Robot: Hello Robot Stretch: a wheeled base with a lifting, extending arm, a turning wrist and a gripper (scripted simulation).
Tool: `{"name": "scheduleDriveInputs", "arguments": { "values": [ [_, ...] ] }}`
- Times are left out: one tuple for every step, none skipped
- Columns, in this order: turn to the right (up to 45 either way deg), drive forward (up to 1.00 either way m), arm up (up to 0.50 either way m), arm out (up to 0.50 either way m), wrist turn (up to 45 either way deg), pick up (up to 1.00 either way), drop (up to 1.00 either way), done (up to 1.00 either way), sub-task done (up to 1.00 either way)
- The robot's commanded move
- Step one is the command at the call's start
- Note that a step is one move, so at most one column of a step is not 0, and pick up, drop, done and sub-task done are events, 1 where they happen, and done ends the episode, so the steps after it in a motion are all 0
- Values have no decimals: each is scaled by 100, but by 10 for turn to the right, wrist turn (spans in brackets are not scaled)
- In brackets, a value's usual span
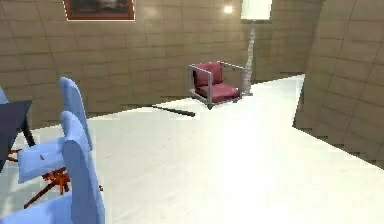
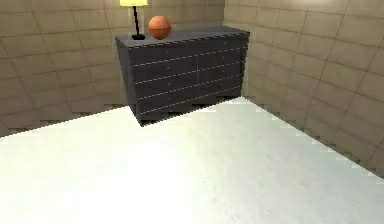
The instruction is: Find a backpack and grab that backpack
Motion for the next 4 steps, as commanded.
{"name": "scheduleDriveInputs", "arguments": {
  "values": [
    [180, 0, 0, 0, 0, 0, 0, 0, 0],
    [0, 30, 0, 0, 0, 0, 0, 0, 0],
    [450, 0, 0, 0, 0, 0, 0, 0, 0],
    [450, 0, 0, 0, 0, 0, 0, 0, 0]
  ]
}}
